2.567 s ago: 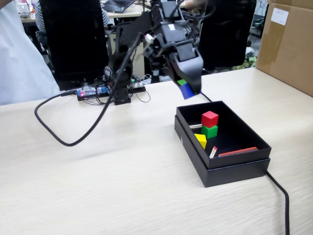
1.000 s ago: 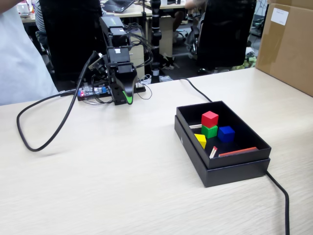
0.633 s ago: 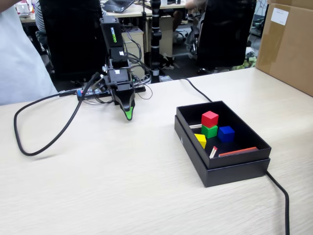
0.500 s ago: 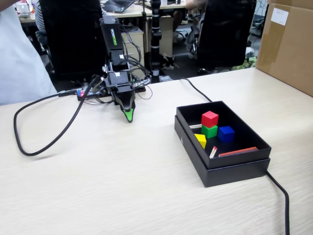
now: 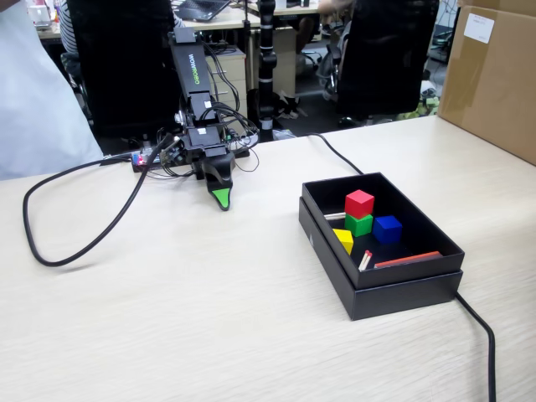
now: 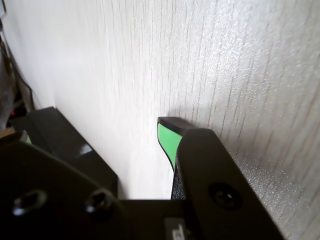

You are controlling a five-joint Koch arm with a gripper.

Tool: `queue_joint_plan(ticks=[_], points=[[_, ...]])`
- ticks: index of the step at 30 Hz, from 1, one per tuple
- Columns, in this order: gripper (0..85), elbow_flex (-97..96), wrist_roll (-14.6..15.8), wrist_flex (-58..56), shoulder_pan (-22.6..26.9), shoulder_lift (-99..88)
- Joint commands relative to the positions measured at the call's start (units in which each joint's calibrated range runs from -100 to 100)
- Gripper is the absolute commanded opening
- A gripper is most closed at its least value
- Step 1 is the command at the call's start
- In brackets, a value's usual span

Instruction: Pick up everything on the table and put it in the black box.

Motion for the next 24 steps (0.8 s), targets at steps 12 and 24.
queue_joint_plan(ticks=[12, 24], points=[[48.8, -0.7, -0.3, -3.4, 0.0, 0.1], [48.8, -0.7, -0.3, -3.4, 0.0, 0.1]])
